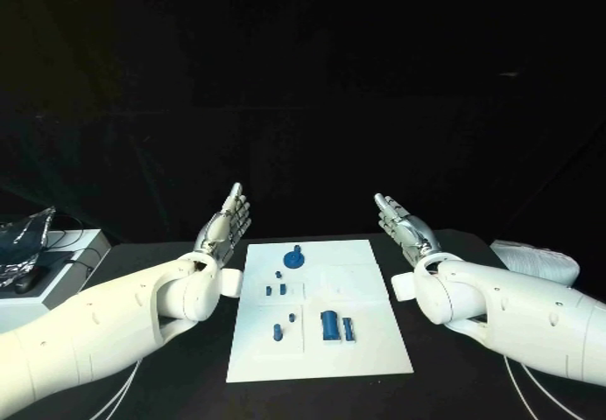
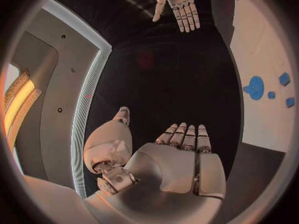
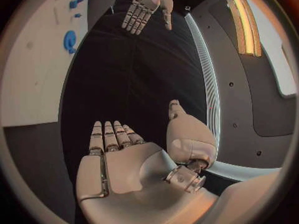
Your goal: Assemble the parts on the task board
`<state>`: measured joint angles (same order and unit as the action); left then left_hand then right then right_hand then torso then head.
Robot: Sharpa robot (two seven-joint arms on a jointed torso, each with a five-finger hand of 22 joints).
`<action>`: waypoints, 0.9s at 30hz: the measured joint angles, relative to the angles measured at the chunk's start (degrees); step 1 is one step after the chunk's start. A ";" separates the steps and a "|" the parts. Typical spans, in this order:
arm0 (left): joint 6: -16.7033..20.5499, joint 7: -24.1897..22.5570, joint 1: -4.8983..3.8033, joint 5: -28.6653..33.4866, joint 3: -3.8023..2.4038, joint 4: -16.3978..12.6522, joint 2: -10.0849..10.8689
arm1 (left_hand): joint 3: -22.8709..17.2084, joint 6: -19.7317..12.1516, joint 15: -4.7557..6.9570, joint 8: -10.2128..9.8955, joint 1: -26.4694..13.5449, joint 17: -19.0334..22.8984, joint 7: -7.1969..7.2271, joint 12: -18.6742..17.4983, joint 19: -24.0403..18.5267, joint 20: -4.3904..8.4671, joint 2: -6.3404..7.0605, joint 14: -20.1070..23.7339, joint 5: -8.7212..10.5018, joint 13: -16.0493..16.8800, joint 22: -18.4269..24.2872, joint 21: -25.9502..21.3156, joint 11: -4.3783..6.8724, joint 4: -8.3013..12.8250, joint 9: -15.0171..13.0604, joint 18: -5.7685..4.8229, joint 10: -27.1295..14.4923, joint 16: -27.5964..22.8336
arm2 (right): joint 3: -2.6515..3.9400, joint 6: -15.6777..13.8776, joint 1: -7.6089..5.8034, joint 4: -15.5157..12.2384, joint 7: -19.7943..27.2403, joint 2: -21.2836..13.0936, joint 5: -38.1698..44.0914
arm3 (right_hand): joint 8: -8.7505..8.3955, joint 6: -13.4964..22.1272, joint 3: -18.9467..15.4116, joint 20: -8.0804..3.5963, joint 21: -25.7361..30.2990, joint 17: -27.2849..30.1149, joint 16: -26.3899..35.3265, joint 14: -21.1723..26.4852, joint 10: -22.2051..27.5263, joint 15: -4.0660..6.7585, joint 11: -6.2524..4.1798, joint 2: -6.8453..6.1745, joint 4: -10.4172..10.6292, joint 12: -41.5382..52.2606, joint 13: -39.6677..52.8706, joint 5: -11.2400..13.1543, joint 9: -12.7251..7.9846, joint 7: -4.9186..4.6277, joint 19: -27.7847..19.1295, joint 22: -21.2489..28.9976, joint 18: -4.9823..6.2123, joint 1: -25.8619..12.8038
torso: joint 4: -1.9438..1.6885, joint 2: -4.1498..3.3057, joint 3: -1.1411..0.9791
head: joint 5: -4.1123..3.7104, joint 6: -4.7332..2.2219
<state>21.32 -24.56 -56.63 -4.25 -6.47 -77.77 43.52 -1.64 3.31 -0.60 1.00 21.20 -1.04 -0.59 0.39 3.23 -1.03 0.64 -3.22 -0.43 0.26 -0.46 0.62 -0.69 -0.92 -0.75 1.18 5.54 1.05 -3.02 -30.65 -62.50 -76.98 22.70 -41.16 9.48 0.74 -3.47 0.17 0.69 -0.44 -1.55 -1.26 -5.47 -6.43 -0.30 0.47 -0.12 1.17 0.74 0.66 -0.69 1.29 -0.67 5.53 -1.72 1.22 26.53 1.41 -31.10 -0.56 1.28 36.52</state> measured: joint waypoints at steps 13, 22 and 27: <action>17.34 -2.81 -3.28 2.94 6.37 -11.59 1.15 | 1.09 -2.58 0.58 -0.55 -18.64 0.88 0.57 -0.02 -2.52 0.92 -0.57 2.41 0.22 -0.19 0.35 -0.38 0.60 0.76 0.62 0.01 -4.62 -0.67 | 2.96 -10.51 2.28 -12.71 4.39 -3.46 -7.36 | -0.33 2.70 -0.15 -0.58 0.22 1.34 0.83 4.48 5.46 0.21 -0.40 0.10 -0.63 -0.29 -0.51 0.39 -1.10 0.51 -4.56 1.48 0.01 -23.39 | -1.34 -0.08 0.53 | -1.26 -2.12; 21.09 -3.68 -3.40 3.87 6.50 -12.02 1.23 | 1.33 -3.01 0.59 -0.81 -20.84 1.00 0.58 -0.02 -3.03 1.02 -0.68 3.01 0.22 -0.21 0.41 -0.39 0.68 1.01 0.71 -0.87 -5.32 -0.67 | 2.98 -12.61 2.32 -12.87 5.49 -3.52 -9.00 | -0.55 3.09 -0.15 -0.68 0.22 1.50 1.06 5.19 6.15 0.32 -0.49 0.12 -0.95 -0.54 -0.61 0.39 -1.25 0.85 -5.27 1.67 -0.85 -26.22 | -1.40 -0.08 0.56 | -1.28 -2.15; 21.85 -3.88 -3.40 4.08 6.50 -12.02 1.23 | 1.33 -3.01 0.59 -0.81 -20.84 0.99 0.58 -0.02 -3.03 1.02 -0.68 3.01 0.21 -0.21 0.41 -0.39 0.68 1.00 0.71 -0.87 -5.32 -0.67 | 2.98 -13.09 2.32 -12.87 5.74 -3.52 -9.36 | -0.55 3.09 -0.15 -0.68 0.22 1.50 1.06 5.19 6.15 0.32 -0.49 0.12 -0.95 -0.54 -0.61 0.39 -1.24 0.85 -5.27 1.67 -0.85 -26.22 | -1.41 -0.08 0.56 | -1.29 -2.15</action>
<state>43.16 -28.44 -60.03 -0.17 0.03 -89.79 44.74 -0.31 0.30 -0.01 0.18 0.36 -0.05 -0.01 0.37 0.20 0.00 -0.04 -0.21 -0.21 0.05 -0.05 0.23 -0.01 0.08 -0.05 0.32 0.22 0.38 -0.04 -43.73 -60.19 -89.85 28.43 -44.68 0.12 0.19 -0.38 0.01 0.01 -0.22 -0.05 -0.20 -0.28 -0.28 0.02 -0.02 0.00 0.22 0.20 0.05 -0.30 0.05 0.18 0.27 -0.05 0.36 0.32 0.00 -31.18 0.00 -0.01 34.38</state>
